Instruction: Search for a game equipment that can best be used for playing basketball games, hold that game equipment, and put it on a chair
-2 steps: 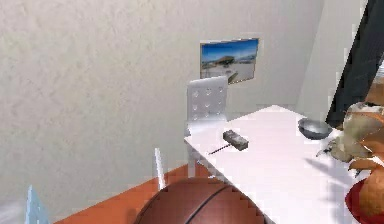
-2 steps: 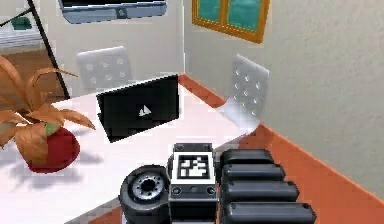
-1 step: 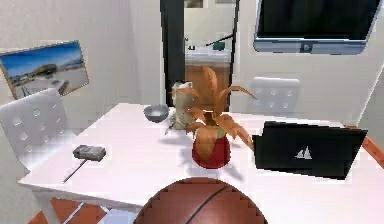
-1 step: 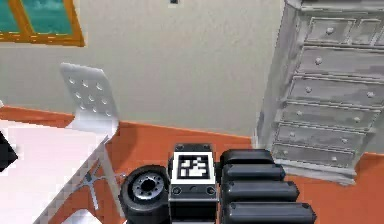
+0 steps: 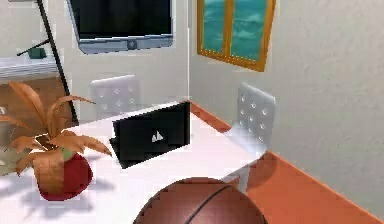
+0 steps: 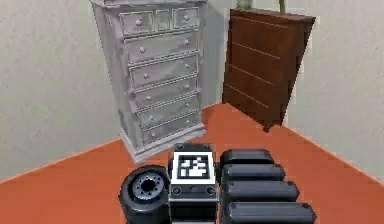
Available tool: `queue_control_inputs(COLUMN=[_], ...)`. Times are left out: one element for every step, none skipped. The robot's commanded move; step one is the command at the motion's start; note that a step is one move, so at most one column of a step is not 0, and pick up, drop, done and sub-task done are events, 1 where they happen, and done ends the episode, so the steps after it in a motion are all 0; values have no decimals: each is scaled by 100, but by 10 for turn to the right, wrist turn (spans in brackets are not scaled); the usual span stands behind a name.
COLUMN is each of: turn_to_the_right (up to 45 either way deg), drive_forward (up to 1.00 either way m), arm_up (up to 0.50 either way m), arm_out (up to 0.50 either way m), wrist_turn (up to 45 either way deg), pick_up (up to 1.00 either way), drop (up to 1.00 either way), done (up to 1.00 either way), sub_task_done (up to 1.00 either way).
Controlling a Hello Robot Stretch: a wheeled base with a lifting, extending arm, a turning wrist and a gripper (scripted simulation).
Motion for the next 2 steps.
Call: queue_control_inputs(turn_to_the_right=[450, 240], drive_forward=[0, 0], arm_up=[0, 0], arm_out=[0, 0], wrist_turn=[0, 0], pick_up=[0, 0], drop=[0, 0], done=[0, 0], sub_task_done=[0, 0])
